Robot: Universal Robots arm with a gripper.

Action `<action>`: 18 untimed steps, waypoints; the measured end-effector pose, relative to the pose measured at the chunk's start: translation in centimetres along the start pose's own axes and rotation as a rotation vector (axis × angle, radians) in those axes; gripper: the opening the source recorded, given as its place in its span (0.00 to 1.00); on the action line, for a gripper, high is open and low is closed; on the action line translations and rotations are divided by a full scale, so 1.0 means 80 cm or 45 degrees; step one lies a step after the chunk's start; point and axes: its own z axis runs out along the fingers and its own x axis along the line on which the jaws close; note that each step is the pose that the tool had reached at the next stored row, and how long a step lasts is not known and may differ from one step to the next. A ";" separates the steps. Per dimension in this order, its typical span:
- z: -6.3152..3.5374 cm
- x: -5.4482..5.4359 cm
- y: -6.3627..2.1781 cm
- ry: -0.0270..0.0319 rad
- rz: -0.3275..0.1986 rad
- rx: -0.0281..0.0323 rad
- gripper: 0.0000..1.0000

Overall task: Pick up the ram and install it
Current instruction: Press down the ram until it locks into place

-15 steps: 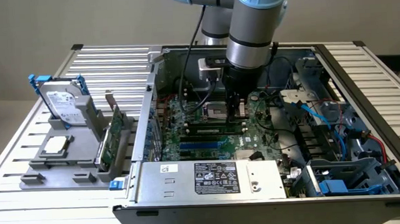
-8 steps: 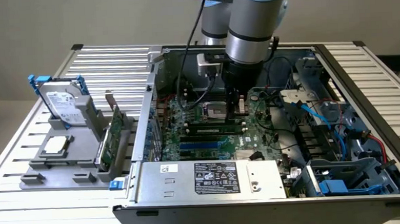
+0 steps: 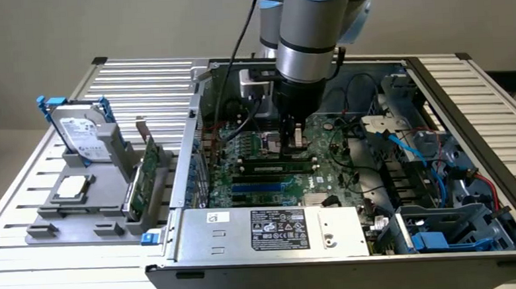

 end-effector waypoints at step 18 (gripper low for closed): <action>-0.012 0.002 0.007 -0.0006 0.000 -0.0014 0.11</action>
